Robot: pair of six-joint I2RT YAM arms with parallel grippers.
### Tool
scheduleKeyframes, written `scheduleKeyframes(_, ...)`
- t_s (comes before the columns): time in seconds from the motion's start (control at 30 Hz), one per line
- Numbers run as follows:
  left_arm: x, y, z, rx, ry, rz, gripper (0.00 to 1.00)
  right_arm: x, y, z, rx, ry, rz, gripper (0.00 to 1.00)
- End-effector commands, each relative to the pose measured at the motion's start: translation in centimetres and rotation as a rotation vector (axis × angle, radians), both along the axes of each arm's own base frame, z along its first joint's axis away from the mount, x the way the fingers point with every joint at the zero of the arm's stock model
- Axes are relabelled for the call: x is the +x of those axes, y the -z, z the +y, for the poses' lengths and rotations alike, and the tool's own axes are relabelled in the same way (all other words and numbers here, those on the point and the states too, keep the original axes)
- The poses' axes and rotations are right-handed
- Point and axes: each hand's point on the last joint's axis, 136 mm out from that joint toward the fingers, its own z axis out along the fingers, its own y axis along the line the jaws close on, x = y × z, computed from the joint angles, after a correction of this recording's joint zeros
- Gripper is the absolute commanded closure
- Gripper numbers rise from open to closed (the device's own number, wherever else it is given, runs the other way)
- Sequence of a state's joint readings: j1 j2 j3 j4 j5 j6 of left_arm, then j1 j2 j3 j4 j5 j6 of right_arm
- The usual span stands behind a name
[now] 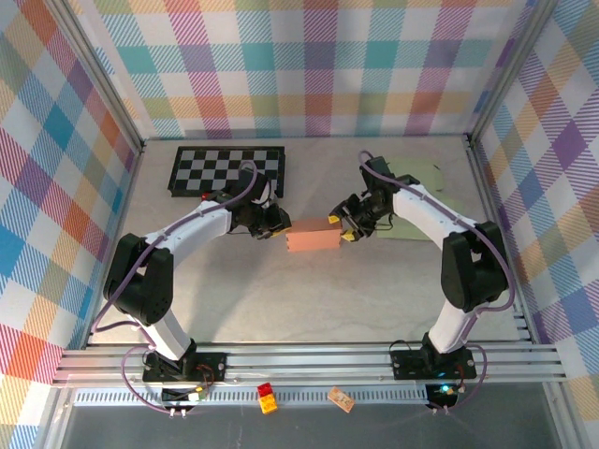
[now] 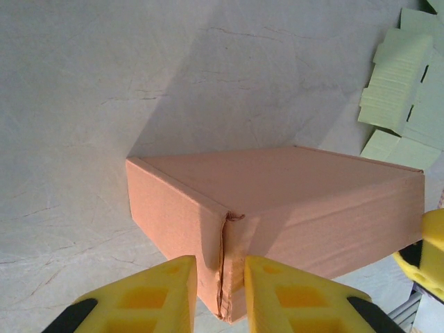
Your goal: Fold the paper box
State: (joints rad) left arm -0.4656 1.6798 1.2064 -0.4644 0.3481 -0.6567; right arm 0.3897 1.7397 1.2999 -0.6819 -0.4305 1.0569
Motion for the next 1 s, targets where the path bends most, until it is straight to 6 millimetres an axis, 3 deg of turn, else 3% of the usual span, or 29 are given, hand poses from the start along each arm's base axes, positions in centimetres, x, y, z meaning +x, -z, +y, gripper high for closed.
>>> scheduleKeyframes(0.0,-1.4,1.9,1.5,0.071,0.000,0.061,0.76,-1.3,1.3,-1.0,-0.045,-0.010,0.041,0.52)
scheduleKeyframes(0.27,-1.4,1.8,1.5,0.069,0.004,0.059,0.76,-2.0,2.5,-2.1,-0.088,-0.029,0.055,0.60)
scheduleKeyframes(0.37,-1.3,1.5,1.3,0.062,0.015,0.041,0.76,-1.3,0.8,-1.9,-0.079,-0.045,-0.011,0.62)
scheduleKeyframes(0.5,-1.5,0.6,0.9,0.073,0.079,-0.023,0.77,0.4,-2.8,-1.5,-0.042,-0.081,-0.162,0.56)
scheduleKeyframes(0.6,-2.4,0.2,0.7,0.112,0.146,-0.098,0.79,1.4,-4.3,-1.9,-0.002,-0.060,-0.228,0.51)
scheduleKeyframes(0.97,-6.8,1.0,-0.4,0.124,0.228,-0.175,0.81,-0.3,-2.8,-2.4,0.057,-0.036,-0.166,0.43)
